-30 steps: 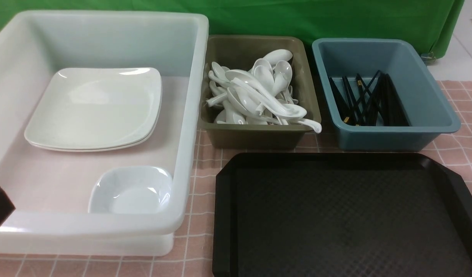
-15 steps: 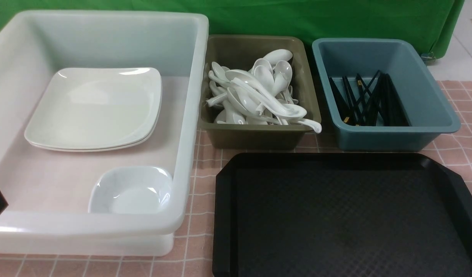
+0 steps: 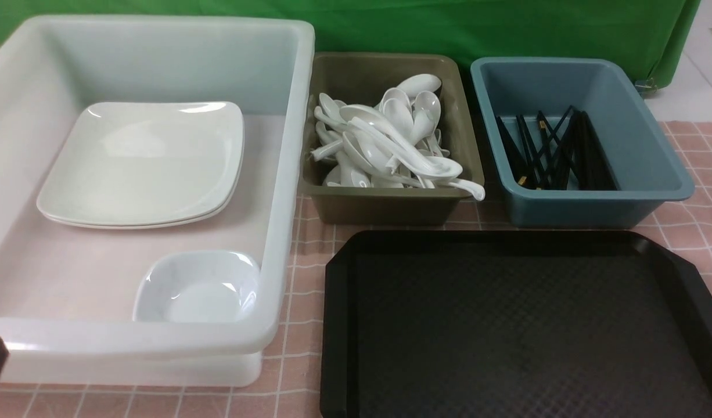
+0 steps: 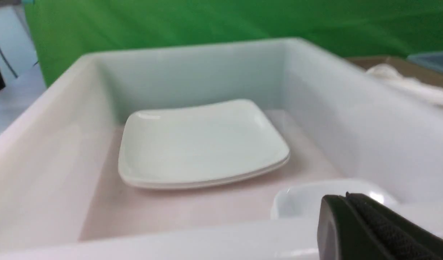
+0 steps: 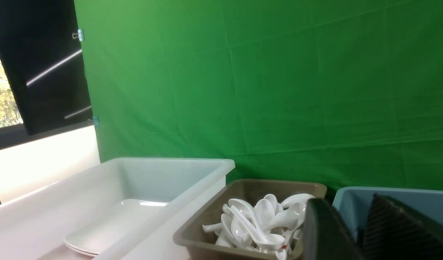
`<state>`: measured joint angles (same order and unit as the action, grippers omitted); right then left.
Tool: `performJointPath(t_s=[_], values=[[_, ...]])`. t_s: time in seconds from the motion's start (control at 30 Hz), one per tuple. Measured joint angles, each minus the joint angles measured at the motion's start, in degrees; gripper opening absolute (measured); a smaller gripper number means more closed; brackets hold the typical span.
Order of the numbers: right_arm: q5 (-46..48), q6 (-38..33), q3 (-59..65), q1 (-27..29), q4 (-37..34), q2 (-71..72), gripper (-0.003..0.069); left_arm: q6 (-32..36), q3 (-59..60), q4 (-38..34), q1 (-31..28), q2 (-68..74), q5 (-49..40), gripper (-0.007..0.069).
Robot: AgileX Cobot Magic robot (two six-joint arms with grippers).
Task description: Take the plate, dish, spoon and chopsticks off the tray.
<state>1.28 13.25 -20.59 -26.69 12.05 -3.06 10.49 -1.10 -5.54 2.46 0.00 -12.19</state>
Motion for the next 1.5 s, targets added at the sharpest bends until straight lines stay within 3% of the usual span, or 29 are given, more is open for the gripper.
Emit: performJointPath(t_s=[1.17,1.23,1.37,1.5], values=[[-0.01,-0.05,0.0,0.0,-0.06,0.0,0.024,0.24,1.47,2.63,-0.14,-0.02,0.15,0.0004],[-0.01,-1.14,0.0,0.0,-0.93,0.0,0.024,0.24,1.47,2.63,-0.14,-0.02,0.15,0.0004],[0.17,-13.25,0.0,0.0,-7.94,0.0,0.024,0.29,1.47,2.63,-0.14,-0.02,0.15,0.0004],[0.65,-16.68,0.0,0.0,-10.52,0.0,0.024,0.44,1.47,2.63,-0.14,-0.02,0.15,0.0004]])
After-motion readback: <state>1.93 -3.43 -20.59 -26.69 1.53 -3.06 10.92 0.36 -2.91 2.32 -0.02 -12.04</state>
